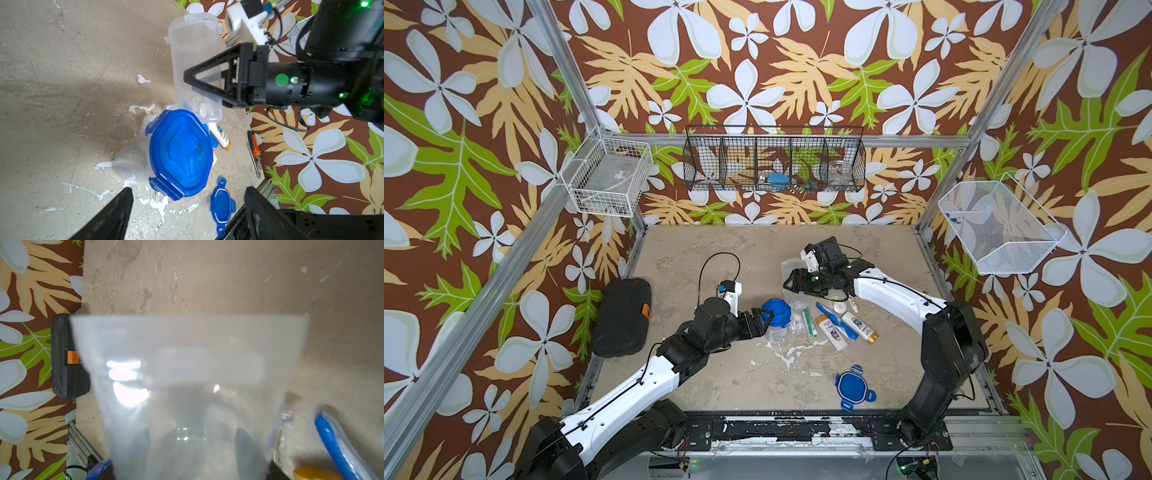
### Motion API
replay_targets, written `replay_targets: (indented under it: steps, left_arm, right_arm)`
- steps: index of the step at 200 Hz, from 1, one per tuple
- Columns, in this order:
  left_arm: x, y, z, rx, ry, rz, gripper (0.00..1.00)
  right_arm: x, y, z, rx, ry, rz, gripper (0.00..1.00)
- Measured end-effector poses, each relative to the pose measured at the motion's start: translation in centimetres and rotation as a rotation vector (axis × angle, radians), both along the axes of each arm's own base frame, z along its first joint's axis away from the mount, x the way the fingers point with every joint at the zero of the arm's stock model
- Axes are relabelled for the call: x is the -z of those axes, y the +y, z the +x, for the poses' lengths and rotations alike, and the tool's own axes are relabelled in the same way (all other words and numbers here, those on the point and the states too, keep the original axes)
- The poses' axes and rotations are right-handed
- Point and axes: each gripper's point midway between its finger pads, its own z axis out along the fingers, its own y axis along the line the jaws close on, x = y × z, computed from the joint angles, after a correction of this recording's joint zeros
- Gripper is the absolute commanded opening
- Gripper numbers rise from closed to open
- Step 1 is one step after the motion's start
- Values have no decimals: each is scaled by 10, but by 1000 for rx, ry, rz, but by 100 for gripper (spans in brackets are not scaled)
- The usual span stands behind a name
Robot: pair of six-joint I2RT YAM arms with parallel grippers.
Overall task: Take out toiletry kits
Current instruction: Place the container at the center of the board.
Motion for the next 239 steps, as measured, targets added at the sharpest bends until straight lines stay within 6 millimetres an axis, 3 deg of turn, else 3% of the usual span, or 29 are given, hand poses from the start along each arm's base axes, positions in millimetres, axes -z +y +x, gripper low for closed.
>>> replay_targets:
  steps: [41,56,80,96,144,206,223,239]
  left_arm:
    - [8,-5,6,10,25,28,86]
    - [9,-8,7,16,30,30,86]
    - [9,-10,8,25,34,34,86]
    - [11,-11,8,29,36,36,86]
    - [19,-10,7,33,47,44,86]
    - [19,-9,7,32,42,45,86]
    - [14,-8,7,32,29,39,86]
    - [11,-8,6,31,25,35,87]
  right_arm:
    - [36,26,-2,-38,20,-2,65]
    - [56,24,-8,-39,52,-18,65]
    - [83,6,-21,-13,105,-82,65]
    - [85,-9,-21,10,100,-118,65]
    - [88,-81,-4,141,70,-310,67]
    - [94,-111,13,179,33,-476,71]
    - [95,-118,17,194,26,-501,78]
    - [97,-126,8,182,53,-539,91]
